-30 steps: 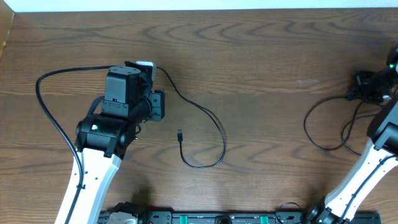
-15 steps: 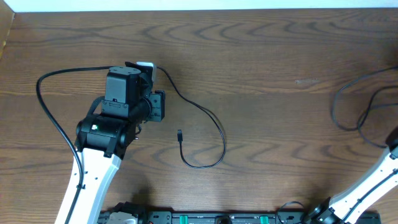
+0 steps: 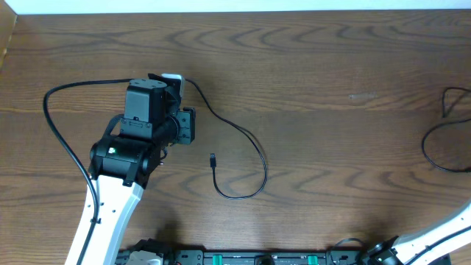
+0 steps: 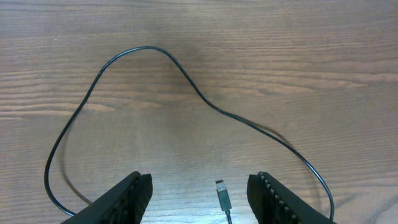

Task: Untangle cables

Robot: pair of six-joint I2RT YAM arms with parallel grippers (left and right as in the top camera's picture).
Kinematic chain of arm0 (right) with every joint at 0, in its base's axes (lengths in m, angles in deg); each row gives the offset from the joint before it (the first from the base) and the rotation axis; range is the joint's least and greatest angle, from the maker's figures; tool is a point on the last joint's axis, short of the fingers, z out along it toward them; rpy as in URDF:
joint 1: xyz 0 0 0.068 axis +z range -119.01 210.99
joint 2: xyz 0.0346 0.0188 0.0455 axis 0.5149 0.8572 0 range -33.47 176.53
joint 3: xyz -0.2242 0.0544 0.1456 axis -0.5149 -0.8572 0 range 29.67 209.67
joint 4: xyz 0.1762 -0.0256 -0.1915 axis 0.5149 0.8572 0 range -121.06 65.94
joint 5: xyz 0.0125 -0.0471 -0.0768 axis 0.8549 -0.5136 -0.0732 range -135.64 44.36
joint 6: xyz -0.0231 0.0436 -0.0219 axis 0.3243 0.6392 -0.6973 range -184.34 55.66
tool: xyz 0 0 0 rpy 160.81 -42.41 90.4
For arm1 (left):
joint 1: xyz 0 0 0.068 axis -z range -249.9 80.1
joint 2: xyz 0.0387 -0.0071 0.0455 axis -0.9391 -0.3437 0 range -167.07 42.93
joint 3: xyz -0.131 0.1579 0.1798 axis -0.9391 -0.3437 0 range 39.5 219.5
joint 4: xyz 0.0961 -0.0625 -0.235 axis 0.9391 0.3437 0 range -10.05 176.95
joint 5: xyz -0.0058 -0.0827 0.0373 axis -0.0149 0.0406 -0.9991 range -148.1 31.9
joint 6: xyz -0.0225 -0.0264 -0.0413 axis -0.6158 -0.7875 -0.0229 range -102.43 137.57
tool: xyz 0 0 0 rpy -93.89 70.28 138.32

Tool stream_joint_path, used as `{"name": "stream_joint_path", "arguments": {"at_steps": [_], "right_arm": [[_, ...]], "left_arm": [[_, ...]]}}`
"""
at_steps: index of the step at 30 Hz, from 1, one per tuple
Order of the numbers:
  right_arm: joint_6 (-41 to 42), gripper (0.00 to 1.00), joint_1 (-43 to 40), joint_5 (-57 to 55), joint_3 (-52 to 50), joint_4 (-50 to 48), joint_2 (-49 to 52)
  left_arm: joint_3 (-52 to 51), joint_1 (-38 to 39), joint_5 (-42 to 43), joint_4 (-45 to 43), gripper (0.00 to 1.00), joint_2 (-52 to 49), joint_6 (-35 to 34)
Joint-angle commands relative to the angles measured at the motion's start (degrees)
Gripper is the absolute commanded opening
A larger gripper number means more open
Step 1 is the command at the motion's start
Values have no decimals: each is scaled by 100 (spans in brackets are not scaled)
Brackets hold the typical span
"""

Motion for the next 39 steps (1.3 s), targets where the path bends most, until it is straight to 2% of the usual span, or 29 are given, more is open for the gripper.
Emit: {"name": "stream_joint_path", "arguments": {"at_steps": [1, 2, 12, 15, 16, 19, 24, 28, 34, 39], "right_arm": [[348, 70, -273, -339, 83, 396, -131], [380, 99, -306, -411, 79, 555, -131], [334, 99, -133, -612, 72, 2297, -129], [-219, 99, 70, -621, -11, 2922, -129], [-741, 99, 188, -553, -103, 2922, -129], [-1526, 99, 483, -614, -374, 2918, -129], [-2090, 99, 975, -1161, -1202, 2509, -129], [-2417, 99, 1375, -1744, -2339, 1794, -129], [-2127, 99, 1626, -2708, -3792, 916, -129], [-2009, 99, 1652, -2671, -4811, 142, -129]], "left_arm": [[39, -13, 31, 17, 56, 0, 35], [39, -13, 31, 17, 56, 0, 35], [39, -13, 31, 17, 56, 0, 35], [39, -13, 31, 15, 56, 0, 37], [39, -13, 31, 15, 56, 0, 35], [39, -13, 31, 15, 56, 0, 37], [39, -13, 31, 15, 56, 0, 37], [39, -13, 31, 15, 56, 0, 37], [39, -13, 31, 15, 56, 0, 37], [39, -13, 31, 17, 56, 0, 39]]}}
